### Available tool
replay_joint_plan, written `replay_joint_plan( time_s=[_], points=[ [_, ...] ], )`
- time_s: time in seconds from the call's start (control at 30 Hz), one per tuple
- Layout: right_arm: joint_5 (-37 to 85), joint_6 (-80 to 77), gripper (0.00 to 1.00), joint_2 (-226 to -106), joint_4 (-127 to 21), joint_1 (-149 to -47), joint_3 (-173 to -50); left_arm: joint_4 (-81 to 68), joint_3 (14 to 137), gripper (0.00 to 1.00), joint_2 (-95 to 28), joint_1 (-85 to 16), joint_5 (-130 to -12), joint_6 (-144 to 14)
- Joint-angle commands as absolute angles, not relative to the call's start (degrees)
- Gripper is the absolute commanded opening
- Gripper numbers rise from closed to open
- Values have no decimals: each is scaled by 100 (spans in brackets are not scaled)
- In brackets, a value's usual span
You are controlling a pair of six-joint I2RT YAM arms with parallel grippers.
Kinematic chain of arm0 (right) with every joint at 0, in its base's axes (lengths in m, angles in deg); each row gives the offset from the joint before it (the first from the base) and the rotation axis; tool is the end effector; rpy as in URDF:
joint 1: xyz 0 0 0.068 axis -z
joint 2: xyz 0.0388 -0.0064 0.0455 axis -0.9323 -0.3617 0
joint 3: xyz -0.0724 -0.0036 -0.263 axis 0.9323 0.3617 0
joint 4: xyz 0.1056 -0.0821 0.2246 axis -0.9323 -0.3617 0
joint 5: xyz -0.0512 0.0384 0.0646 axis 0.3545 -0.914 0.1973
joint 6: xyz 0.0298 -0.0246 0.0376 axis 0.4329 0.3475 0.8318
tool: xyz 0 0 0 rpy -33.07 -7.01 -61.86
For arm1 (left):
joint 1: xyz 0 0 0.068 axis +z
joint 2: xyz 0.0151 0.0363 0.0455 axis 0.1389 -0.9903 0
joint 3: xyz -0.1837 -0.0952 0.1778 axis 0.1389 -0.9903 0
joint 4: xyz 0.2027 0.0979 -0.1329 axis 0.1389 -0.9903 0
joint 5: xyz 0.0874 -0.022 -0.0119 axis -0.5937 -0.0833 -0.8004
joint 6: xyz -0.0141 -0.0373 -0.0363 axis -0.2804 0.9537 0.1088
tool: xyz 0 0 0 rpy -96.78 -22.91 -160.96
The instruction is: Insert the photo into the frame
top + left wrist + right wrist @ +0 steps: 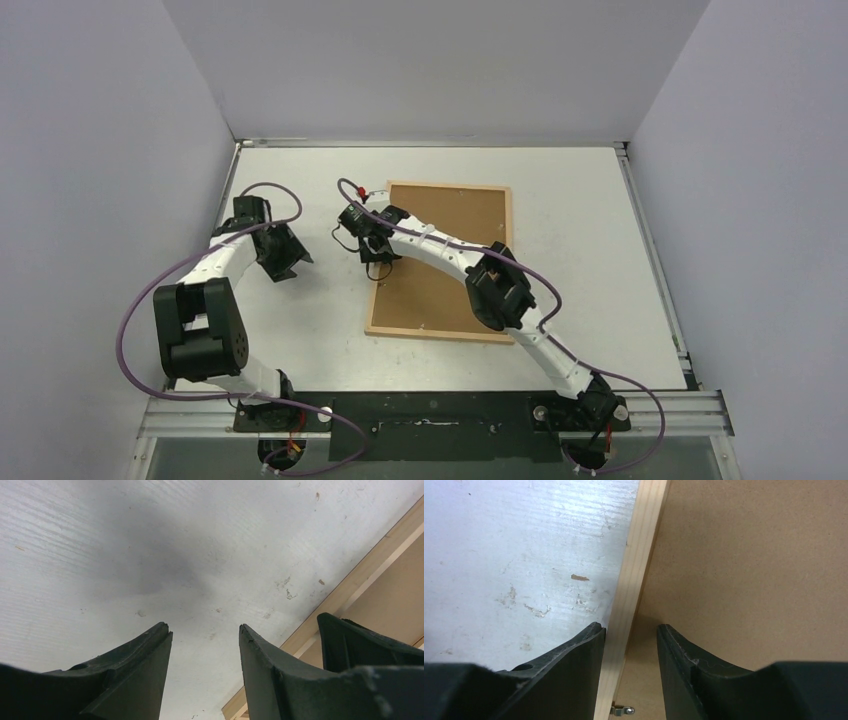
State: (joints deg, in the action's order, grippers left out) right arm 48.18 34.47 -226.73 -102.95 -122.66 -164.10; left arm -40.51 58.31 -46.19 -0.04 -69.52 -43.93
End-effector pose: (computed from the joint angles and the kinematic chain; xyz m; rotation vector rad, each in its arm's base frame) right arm 0.3185 0.4194 0.1811 -0.1728 2.6233 0.1995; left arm 0.2944 0.0348 0.1935 -0.9012 2.5816 -0.3633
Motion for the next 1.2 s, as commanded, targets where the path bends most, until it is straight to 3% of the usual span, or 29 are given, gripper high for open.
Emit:
replay_joint_plan(
  time_s=[0.0,0.17,0.27,0.47,0.83,1.17],
  points=[
    [5110,3276,41,-22793,-10466,-12347,-16770,-4037,5843,50,-4455,36,-6930,-4443],
    [5117,3218,38,-23115,-10847,-12373,-17138,-4021,5848,50,-4527,50,-6876,-4452],
    [5029,3250,30,-23184,-10957,-12373,-17182,-4019,5841,50,-4550,46,-6841,-4454],
    [4749,3420,0,-22943,-10907,-12369,-17199,-3978,5817,50,-4529,52,-6719,-4481],
    [4162,4230,0,-21270,-9527,-11956,-16139,-3607,5464,50,-3999,28,-5117,-4380],
    [3501,4359,0,-20345,-9163,-11600,-15431,-2359,4445,66,-2506,-522,-3750,-3505]
  ],
)
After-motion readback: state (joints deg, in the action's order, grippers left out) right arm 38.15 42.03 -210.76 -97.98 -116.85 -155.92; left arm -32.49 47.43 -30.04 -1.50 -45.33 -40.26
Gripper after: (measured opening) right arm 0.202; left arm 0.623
